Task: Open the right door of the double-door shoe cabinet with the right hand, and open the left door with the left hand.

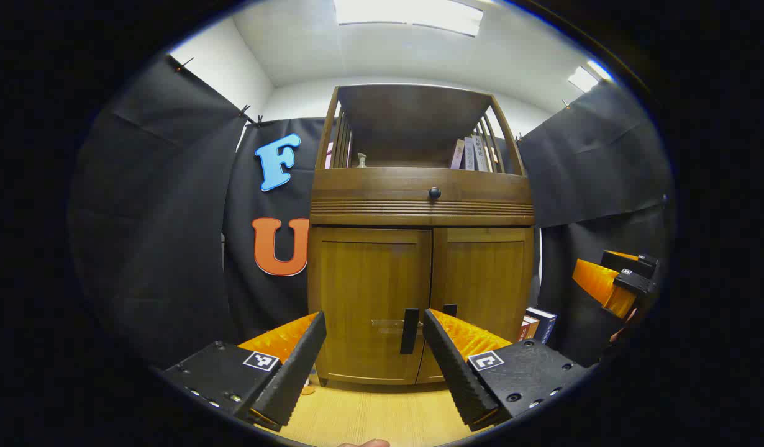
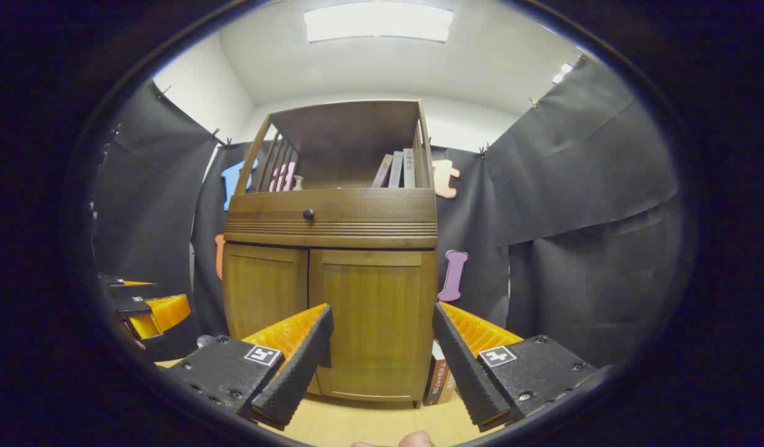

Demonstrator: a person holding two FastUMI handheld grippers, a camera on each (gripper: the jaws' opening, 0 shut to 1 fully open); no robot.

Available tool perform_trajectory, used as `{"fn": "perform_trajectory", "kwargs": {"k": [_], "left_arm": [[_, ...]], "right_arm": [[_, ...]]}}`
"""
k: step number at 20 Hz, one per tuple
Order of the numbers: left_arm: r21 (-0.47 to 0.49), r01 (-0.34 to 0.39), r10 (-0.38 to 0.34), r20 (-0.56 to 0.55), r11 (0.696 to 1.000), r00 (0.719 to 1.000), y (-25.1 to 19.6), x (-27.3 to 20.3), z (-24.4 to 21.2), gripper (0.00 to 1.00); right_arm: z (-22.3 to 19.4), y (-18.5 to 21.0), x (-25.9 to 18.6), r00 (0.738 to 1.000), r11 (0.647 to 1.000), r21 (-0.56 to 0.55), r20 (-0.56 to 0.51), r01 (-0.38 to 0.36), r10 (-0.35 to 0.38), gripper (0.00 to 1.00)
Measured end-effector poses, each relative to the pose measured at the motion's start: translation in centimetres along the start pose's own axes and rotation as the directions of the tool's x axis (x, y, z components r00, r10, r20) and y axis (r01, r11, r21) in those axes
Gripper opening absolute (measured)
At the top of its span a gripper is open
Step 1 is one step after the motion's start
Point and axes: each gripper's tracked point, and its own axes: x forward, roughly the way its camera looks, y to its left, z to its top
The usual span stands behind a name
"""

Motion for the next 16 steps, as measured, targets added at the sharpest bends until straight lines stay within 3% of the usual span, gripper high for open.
{"fn": "perform_trajectory", "kwargs": {"k": [16], "left_arm": [[0.031, -0.019, 0.020, -0.031, 0.999, 0.999, 1.9, 0.5, -1.1, 0.95]], "right_arm": [[-2.2, 2.9, 3.2, 0.997, 0.999, -0.008, -0.063, -0.039, 0.038, 1.00]]}}
